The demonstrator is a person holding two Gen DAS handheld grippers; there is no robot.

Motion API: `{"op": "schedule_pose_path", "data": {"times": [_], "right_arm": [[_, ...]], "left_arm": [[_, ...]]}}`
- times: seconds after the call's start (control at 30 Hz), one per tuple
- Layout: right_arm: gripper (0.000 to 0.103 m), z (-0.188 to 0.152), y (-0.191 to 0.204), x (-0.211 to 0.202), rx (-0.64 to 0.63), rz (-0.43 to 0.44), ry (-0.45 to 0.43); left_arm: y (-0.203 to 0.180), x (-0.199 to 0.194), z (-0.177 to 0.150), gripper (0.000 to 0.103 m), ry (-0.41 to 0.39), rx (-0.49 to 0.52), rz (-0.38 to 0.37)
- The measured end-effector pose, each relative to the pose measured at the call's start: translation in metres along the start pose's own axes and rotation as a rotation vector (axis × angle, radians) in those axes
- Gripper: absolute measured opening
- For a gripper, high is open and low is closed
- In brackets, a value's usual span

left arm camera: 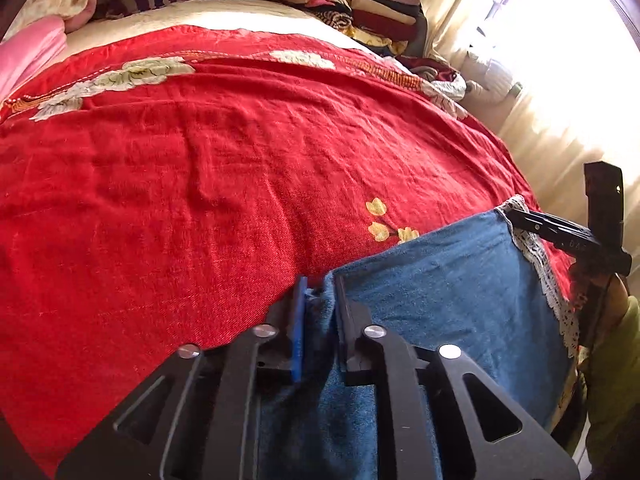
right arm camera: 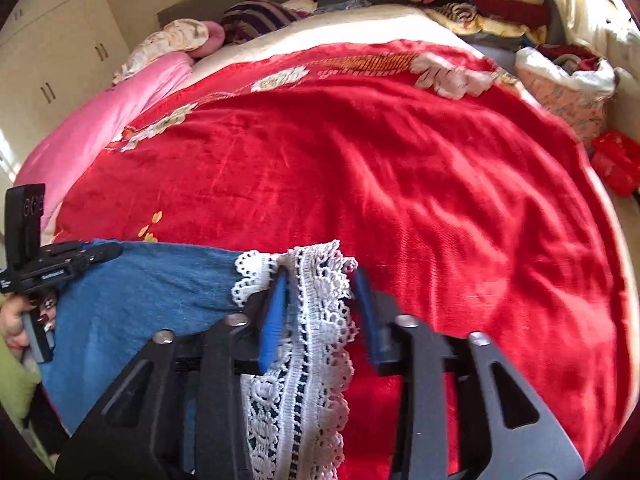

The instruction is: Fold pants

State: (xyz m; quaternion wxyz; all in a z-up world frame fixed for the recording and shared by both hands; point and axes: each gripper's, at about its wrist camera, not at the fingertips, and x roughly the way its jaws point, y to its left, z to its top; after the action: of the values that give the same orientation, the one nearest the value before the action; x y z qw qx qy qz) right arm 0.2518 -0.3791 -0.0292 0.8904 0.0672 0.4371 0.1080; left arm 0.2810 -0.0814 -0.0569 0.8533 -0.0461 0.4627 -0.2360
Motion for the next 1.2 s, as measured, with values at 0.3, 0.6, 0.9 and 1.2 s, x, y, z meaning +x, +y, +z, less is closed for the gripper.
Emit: {"op": "schedule_pose_path", "data": {"times": [0.3, 0.6, 0.9, 1.2], "right_arm": [[0.051, -0.042, -0.007, -0.092, 0.101, 0.051, -0.164], [0.043, -0.115, -0.003, -0.106, 0.190, 0.123, -0.096], [0.039, -0.133, 0.006, -0.081, 0.172, 0.063, 0.027], [0.008, -0.139, 0.034, -0.101, -0.021, -0.031, 0.014]], "left_arm": [[-0.021, -0.078, -0.032, 0.052, -0.131, 0.038, 0.037], [-0.018, -0.131, -0.124, 0.052, -0.121, -0.003, 0.069], [0.015, -0.138, -0.151, 0.052, -0.075, -0.050, 0.169], [0.021, -0.144, -0.154, 0.052, -0.081, -0.058, 0.176]]}}
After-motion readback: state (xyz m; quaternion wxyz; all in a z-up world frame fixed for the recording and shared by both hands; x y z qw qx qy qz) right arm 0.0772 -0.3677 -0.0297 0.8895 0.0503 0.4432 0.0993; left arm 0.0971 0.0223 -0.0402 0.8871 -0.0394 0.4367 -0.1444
